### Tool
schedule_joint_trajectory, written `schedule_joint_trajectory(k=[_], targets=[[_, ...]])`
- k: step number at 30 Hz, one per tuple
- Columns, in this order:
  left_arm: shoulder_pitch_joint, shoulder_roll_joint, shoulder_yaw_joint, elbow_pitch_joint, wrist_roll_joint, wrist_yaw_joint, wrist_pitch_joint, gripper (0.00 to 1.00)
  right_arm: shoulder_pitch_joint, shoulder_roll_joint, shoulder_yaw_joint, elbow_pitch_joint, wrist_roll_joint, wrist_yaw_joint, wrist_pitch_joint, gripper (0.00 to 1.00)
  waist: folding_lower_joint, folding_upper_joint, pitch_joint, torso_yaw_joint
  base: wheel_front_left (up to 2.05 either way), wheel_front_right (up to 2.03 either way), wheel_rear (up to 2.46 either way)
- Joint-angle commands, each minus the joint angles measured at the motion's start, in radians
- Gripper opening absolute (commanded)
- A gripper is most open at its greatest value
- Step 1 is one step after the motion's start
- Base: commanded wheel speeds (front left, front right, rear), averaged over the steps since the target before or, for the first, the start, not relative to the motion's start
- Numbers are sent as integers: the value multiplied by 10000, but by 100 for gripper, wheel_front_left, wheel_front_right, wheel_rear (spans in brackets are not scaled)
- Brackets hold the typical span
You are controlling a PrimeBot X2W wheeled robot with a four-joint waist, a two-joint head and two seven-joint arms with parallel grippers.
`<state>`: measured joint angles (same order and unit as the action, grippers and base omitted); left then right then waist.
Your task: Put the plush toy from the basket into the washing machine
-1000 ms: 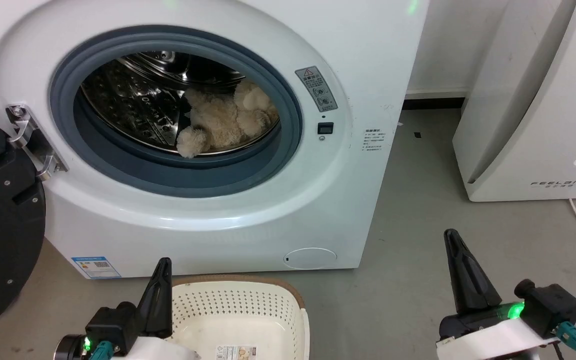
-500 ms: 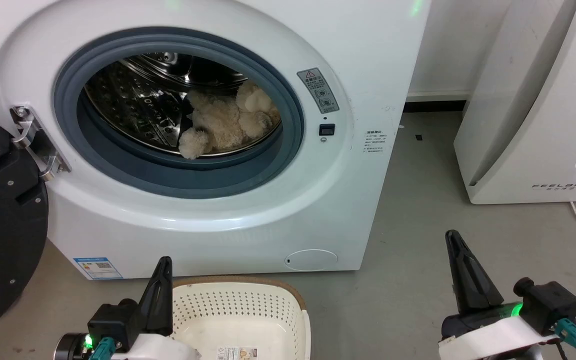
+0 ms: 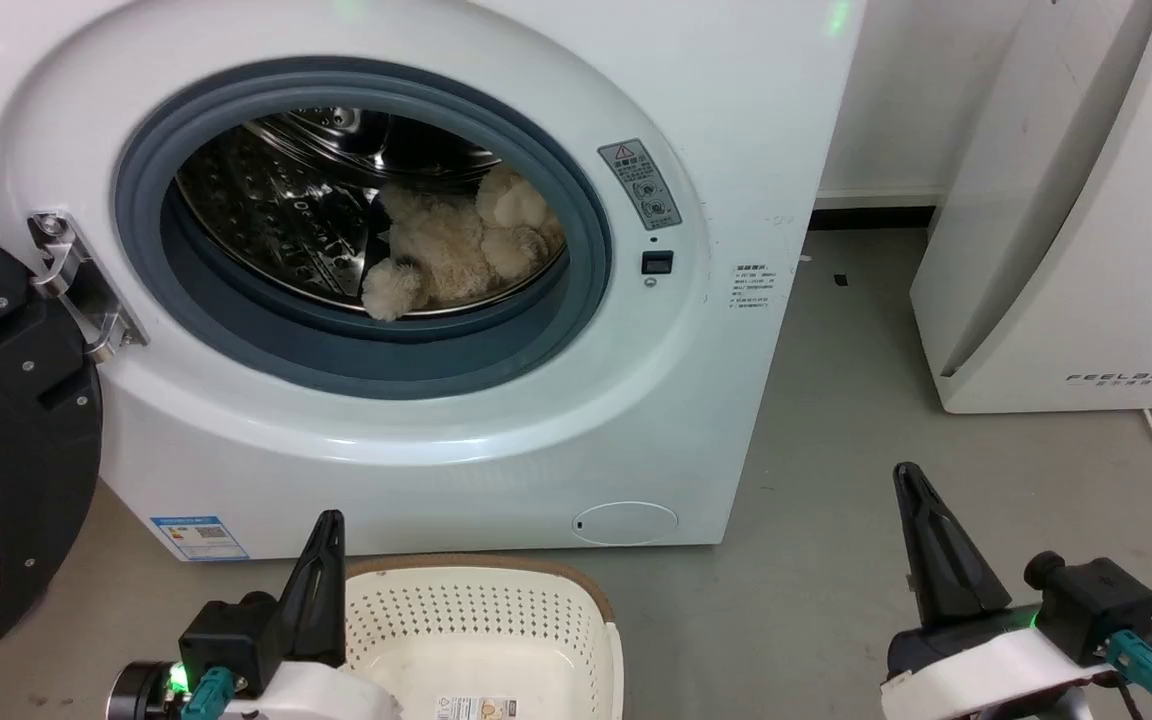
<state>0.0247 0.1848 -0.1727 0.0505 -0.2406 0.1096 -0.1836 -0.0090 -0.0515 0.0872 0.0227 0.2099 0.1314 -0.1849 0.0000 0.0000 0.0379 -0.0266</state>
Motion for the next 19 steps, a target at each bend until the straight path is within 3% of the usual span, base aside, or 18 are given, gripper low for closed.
schedule_joint_trajectory(k=[1,19], targets=[[-70,-59,88,-76,101,-64,48,0,27,4,-44,-50,-127,-2,51,0,0,0,-4,3,0,0,0],[-107,-323,424,-164,574,-275,415,0,40,6,-214,-87,-531,-3,420,0,0,0,-81,57,0,0,0]])
